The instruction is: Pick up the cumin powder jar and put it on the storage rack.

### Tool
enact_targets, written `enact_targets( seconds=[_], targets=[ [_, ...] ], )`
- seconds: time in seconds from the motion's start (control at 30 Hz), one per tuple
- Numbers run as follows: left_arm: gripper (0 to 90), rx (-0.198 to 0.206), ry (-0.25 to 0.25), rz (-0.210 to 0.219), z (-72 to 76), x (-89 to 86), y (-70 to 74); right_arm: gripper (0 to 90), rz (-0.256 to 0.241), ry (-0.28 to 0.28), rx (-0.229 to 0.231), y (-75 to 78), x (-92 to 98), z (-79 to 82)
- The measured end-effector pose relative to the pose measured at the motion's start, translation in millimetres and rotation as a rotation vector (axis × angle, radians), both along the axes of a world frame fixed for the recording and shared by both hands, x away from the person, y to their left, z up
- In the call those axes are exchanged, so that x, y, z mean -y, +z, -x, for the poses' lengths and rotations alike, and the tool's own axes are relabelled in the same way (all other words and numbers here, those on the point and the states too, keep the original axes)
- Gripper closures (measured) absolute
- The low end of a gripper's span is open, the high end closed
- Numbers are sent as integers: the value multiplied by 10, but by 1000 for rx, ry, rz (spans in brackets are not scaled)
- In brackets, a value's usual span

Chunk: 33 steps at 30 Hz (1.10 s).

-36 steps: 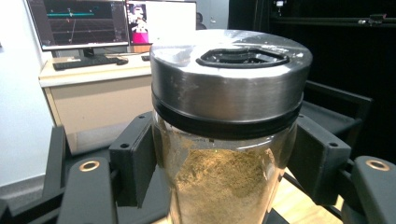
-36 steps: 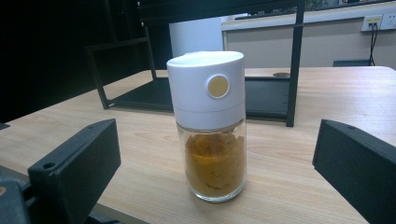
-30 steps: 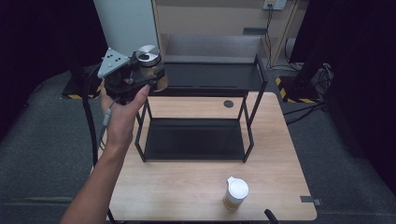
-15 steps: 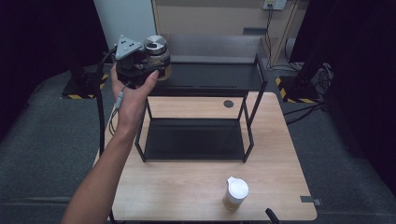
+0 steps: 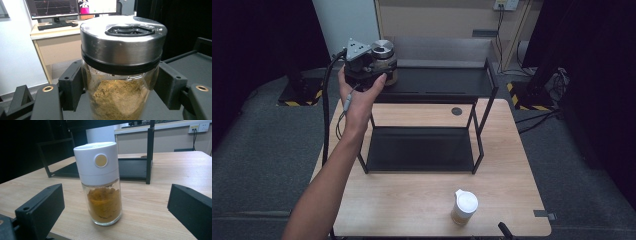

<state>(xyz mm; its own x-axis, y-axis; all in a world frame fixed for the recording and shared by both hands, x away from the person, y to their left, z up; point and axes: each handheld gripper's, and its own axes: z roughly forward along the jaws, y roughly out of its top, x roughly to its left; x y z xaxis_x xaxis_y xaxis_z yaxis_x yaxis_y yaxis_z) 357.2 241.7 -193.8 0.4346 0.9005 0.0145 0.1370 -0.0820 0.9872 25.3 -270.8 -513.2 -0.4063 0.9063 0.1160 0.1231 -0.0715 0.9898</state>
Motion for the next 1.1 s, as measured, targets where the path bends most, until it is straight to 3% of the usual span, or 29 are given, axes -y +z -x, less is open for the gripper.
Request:
enact_targets(
  seconds=[0.33, 0.9, 1.1],
  targets=[
    [306, -25, 22, -13, -132, 11, -31, 9, 1, -3, -3, 6, 14, -20],
    [302, 1, 1, -24, -178, 0, -91, 10, 7, 1, -10, 10, 4, -43],
    [174, 9, -4, -44, -182, 12, -106, 10, 7, 5, -14, 12, 0, -44]
  ],
)
